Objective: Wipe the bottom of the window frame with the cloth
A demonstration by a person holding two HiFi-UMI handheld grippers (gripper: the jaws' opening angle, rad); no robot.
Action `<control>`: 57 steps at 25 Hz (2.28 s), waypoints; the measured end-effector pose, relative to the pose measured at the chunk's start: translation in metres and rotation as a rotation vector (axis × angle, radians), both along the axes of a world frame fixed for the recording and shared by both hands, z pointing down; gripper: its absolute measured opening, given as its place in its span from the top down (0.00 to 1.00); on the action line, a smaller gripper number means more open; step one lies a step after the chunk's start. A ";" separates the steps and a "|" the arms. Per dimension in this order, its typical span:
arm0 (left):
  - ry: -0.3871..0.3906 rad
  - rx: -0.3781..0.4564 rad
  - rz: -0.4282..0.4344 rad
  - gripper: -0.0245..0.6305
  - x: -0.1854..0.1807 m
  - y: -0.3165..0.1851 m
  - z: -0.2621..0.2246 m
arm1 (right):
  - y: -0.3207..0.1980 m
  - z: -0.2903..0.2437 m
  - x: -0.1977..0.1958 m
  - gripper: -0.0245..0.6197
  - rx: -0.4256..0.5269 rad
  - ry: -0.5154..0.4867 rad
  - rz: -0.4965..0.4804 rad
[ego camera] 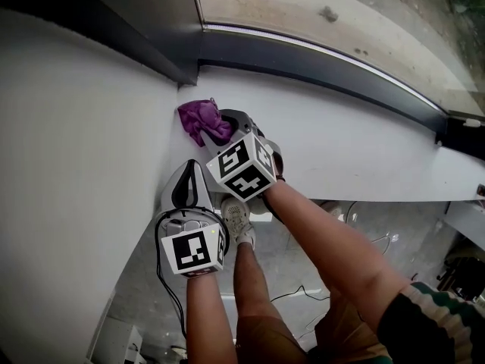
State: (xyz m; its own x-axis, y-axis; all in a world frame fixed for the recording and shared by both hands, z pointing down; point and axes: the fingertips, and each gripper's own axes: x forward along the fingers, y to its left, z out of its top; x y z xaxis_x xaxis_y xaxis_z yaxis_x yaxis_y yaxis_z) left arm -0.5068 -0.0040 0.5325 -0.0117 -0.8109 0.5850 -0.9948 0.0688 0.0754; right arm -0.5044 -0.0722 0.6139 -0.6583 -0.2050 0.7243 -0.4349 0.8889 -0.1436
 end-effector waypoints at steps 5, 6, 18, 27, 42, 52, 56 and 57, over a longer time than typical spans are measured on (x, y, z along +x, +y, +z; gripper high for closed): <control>0.008 -0.007 0.036 0.96 0.021 -0.011 0.002 | -0.001 0.001 0.028 0.73 -0.017 0.004 0.037; 0.011 -0.007 0.046 0.96 0.027 -0.015 0.002 | -0.001 0.001 0.036 0.73 -0.021 0.004 0.050; 0.035 -0.016 0.211 0.96 0.111 -0.048 0.009 | -0.024 0.007 0.142 0.73 -0.023 0.041 0.173; 0.068 -0.026 0.311 0.96 0.173 -0.065 0.008 | -0.039 0.010 0.209 0.72 -0.045 0.059 0.285; 0.001 -0.029 0.427 0.96 0.235 -0.073 0.011 | -0.049 0.013 0.324 0.72 -0.036 0.101 0.394; 0.006 -0.018 0.494 0.96 0.296 -0.088 0.011 | -0.050 0.014 0.387 0.72 -0.035 0.098 0.469; 0.018 -0.017 0.517 0.96 0.320 -0.090 0.010 | -0.049 0.015 0.416 0.72 -0.034 0.103 0.495; 0.019 -0.018 0.522 0.96 0.326 -0.090 0.011 | -0.049 0.015 0.424 0.72 -0.035 0.105 0.502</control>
